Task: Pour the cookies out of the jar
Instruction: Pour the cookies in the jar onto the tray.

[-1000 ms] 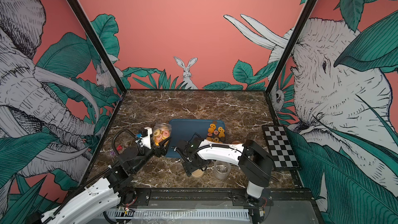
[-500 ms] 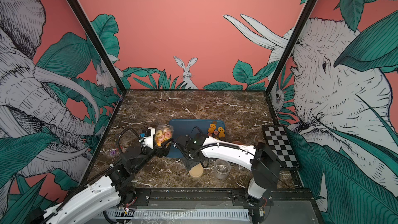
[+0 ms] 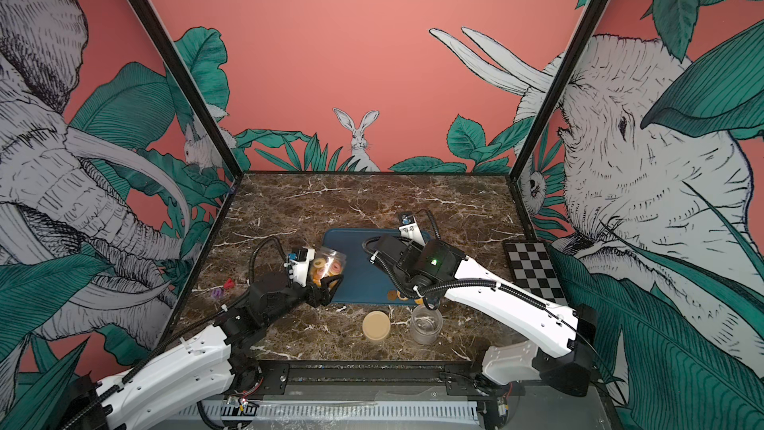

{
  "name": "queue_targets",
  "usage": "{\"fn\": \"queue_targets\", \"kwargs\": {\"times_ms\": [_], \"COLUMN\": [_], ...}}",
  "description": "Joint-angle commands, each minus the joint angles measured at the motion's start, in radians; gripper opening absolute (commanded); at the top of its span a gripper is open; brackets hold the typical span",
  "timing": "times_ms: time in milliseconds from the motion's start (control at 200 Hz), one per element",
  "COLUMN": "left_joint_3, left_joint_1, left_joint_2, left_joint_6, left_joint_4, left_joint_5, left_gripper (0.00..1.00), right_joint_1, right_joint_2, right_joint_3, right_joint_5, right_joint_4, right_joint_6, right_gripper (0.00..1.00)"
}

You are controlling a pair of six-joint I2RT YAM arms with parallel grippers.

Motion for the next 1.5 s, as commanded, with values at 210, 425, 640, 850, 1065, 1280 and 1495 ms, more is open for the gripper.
{"fn": "queue_targets", "kwargs": {"times_ms": [210, 425, 640, 850, 1065, 1280, 1495], "left_joint_3": [0.347, 0.377, 0.408, 0.396, 0.362, 0.356, 0.382], "left_joint_1": [0.012, 0.056, 0.106, 0.163, 0.216, 0.219, 0.22], "left_joint_2": [0.329, 0.434, 0.491, 0.494, 0.528, 0.518, 0.469], "left_joint_6": [-0.098, -0.199, -0.265, -0.423, -0.674, -0.816, -0.919], "left_joint_4": [-0.297, -0.308, -0.382, -0.345, -0.276, -0.243, -0.341], "left_joint_5": [0.091, 0.14, 0.17, 0.3, 0.445, 0.481, 0.533], "left_gripper": [0.0, 0.0, 0.0, 0.0, 0.0, 0.0, 0.0], "right_joint_1": [-0.053, -0.068, -0.078, -0.081, -0.086, -0.09, -0.096], "right_joint_2": [-0.049, -0.053, -0.057, -0.064, -0.072, -0.078, -0.087], "right_joint_3": [-0.073, -0.1, -0.117, -0.141, -0.141, -0.142, -0.142], "right_joint_5": [-0.093, -0.125, -0.139, -0.148, -0.146, -0.145, -0.142], "right_joint_4": [0.095, 0.081, 0.075, 0.082, 0.062, 0.054, 0.044], "right_joint_6": [0.036, 0.051, 0.057, 0.069, 0.079, 0.08, 0.082], "right_gripper": [0.99, 0.99, 0.99, 0.99, 0.99, 0.99, 0.99]}}
